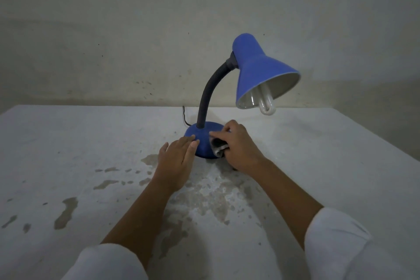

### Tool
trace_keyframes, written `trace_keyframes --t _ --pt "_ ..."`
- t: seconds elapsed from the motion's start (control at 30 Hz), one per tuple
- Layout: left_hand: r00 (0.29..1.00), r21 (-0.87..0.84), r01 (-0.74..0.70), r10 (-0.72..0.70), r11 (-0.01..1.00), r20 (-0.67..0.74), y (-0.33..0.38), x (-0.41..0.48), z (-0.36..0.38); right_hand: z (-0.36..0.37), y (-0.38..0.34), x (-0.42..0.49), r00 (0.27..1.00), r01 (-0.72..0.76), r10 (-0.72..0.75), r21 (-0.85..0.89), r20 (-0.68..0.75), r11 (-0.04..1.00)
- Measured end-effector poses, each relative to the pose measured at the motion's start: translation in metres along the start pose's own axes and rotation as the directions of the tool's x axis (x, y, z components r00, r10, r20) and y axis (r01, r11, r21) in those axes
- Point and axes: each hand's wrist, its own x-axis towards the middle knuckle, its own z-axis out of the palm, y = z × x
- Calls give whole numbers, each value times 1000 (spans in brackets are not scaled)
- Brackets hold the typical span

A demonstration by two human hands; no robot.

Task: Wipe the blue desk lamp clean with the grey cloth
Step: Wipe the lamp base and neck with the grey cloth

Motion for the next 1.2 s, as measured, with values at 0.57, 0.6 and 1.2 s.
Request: trace_keyframes --t 0.57,0.6,1.2 --pt "999 -33 26 -25 999 21 2 0 -1 -17 30 26 995 -101 100 -57 -18 993" --pt "1000 -39 22 -21 999 16 1 0 -1 -12 28 26 993 -116 116 -28 15 993" --pt "1000 -135 21 -24 991 -21 -3 1 2 12 -16 -28 985 -168 172 -201 3 965"
